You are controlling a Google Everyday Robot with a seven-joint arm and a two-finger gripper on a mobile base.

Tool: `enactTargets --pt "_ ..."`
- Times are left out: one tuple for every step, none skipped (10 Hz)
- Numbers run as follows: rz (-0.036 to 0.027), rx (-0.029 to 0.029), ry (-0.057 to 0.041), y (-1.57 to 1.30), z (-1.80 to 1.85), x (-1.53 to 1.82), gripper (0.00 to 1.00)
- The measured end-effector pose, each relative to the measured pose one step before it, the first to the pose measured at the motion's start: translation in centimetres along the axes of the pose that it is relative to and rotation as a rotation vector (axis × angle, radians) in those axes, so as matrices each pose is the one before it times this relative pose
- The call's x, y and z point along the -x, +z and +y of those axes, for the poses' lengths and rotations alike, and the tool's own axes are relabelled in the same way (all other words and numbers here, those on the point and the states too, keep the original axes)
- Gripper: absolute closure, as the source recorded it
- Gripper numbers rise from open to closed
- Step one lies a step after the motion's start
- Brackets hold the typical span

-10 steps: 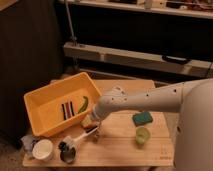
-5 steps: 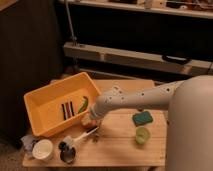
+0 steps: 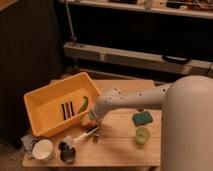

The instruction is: Place apple in paper cup

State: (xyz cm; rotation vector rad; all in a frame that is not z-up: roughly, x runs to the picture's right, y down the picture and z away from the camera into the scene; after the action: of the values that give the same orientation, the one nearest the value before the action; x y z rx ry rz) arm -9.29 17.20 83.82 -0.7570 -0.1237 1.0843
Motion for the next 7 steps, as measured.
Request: enactTargets --pt "-0.01060 0.01435 0.00661 -0.214 0.044 0.245 0.48" --pt "-0.01120 0.01262 0.00869 -0.480 0.107 0.300 0.58" --pt "-0.00739 0.00335 0.00603 -0.544 0.062 0.285 0.66" --pt "-0.00919 -0.00358 0.00255 -1.246 0.360 0.576 0.78" --pt "-0.00480 -0.00461 0.00387 -0.965 0.419 0.440 0.86" --pt "-0.00973 -0.00799 0.00766 -1.822 0.558 0.707 0.95" --pt "-0.01031 -0.00699 0.00752 -1.876 0.488 0.668 1.00"
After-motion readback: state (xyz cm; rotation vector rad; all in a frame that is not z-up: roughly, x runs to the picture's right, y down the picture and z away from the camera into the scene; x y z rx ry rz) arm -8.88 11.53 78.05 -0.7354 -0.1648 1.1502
